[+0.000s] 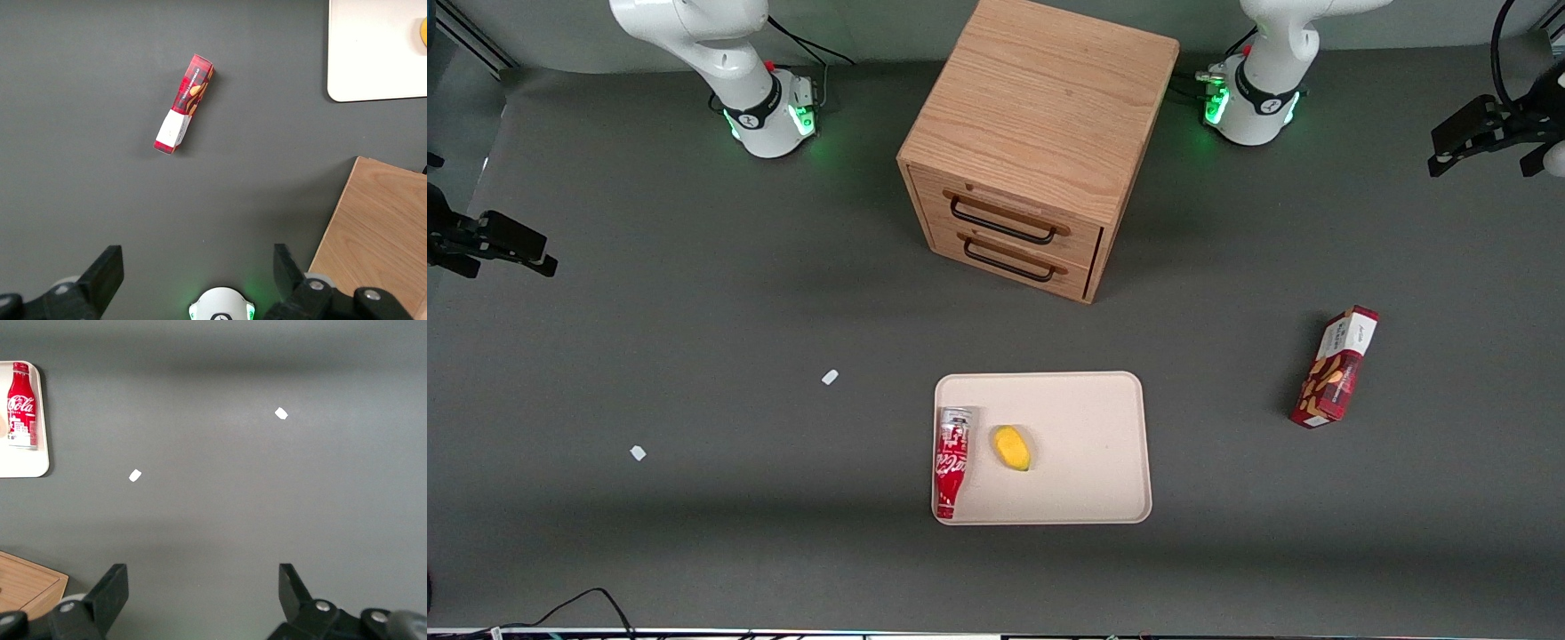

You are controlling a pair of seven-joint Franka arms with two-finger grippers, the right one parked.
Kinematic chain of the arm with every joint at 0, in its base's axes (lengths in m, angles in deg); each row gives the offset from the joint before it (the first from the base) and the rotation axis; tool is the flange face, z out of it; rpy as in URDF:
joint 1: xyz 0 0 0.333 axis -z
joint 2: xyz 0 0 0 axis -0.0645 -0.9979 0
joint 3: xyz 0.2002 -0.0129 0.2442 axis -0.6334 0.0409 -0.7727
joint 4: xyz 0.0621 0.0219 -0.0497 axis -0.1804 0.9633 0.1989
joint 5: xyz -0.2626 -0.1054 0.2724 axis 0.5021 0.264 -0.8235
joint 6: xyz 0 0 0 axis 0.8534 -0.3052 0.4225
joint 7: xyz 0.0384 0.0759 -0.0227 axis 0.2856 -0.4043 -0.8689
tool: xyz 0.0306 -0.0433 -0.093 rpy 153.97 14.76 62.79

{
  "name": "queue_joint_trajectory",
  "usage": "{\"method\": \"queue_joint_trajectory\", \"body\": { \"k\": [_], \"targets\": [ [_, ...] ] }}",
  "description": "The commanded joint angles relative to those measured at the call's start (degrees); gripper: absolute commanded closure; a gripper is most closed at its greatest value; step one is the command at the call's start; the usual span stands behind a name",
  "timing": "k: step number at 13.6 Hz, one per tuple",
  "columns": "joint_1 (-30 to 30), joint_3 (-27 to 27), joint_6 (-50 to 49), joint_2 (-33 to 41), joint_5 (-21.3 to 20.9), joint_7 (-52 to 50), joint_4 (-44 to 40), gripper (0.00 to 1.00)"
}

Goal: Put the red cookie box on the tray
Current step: 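Move the left gripper down over the red plaid cookie box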

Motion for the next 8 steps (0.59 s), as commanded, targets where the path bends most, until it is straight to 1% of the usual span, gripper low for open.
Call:
{"method": "queue_joint_trajectory", "body": {
  "k": [1, 3, 6, 7, 8],
  "targets": [
    [0.4, -0.2, -1.1, -0.7, 0.5, 0.0, -1.8, 0.00],
    [0.5, -0.2, -0.3, -1.2, 0.5, -0.1, -1.7, 0.00],
    [0.8, -0.3, 1.8, -4.5, 0.0, 0.4, -1.3, 0.00],
    [1.0, -1.3, 3.1, -5.9, -0.5, 2.6, -1.1, 0.00],
    [1.5, -2.5, 4.0, -7.6, -0.8, 7.1, -0.8, 0.00]
  ]
}}
